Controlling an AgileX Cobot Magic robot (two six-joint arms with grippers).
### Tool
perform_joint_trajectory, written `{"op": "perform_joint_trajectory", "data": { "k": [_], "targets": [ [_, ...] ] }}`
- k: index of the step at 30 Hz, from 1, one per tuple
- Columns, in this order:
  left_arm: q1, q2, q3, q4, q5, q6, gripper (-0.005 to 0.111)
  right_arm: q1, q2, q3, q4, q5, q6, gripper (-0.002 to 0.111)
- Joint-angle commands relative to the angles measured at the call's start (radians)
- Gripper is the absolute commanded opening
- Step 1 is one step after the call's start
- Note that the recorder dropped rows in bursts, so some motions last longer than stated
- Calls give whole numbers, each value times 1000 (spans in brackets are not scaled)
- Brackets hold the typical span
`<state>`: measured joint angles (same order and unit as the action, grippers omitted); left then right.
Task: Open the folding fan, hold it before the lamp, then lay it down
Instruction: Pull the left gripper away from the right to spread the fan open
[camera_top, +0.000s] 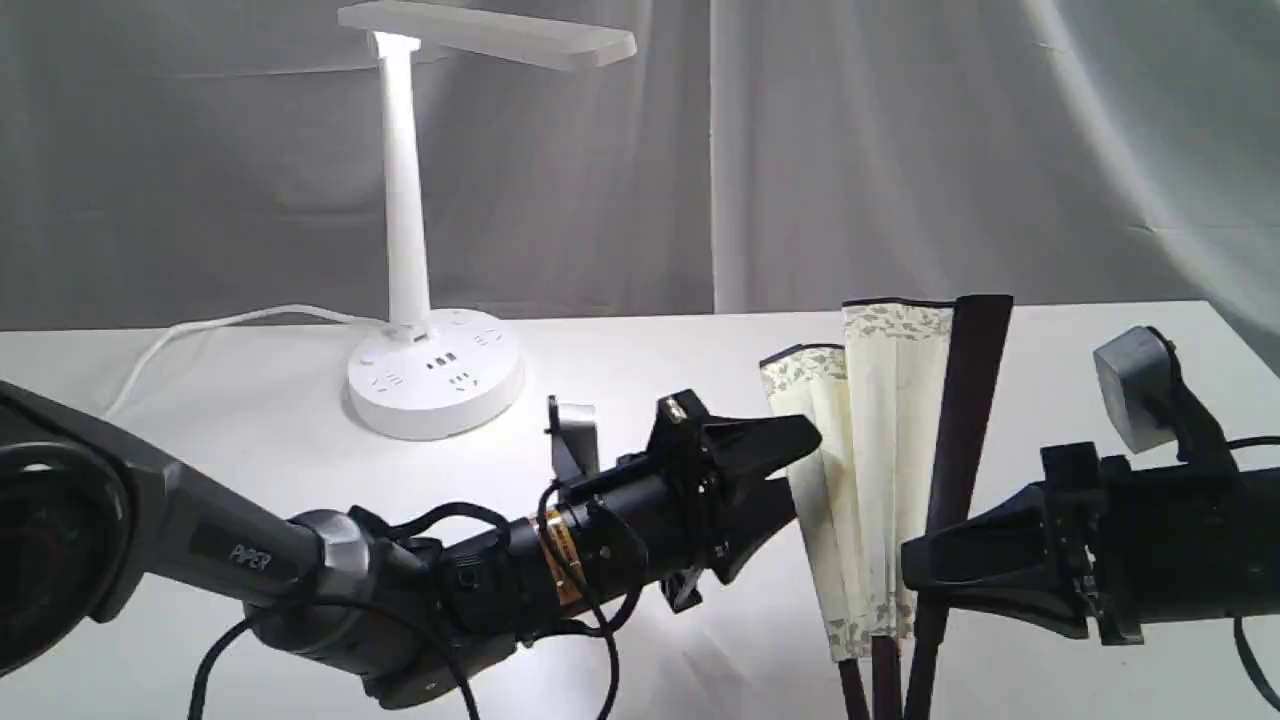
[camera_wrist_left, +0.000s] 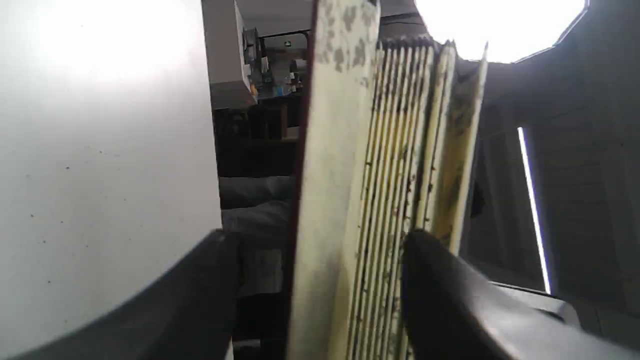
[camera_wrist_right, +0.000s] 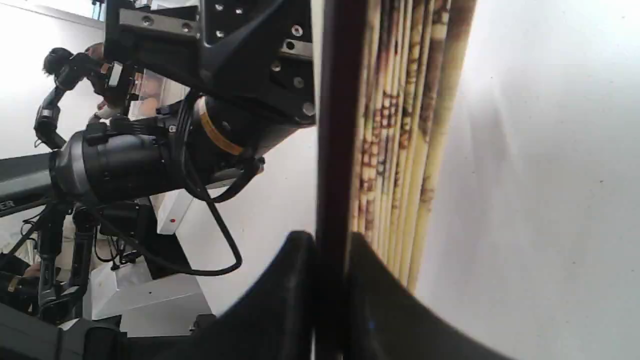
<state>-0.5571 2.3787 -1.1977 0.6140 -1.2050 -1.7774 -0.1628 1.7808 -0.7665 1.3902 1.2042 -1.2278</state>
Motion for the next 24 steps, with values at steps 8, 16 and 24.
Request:
{"op": "perform_joint_trajectory", "data": {
  "k": [8,16,24],
  "targets": [
    [-1,0,-5,-3,-16,1,41,35,-9,2,1,17,4,0],
    [-1,0,-5,37,-16,1,39,54,-6,2,5,17,4,0],
    [-1,0,-5,48,-16,-3,0,54,-6,2,7,17,2,0]
  ]
}}
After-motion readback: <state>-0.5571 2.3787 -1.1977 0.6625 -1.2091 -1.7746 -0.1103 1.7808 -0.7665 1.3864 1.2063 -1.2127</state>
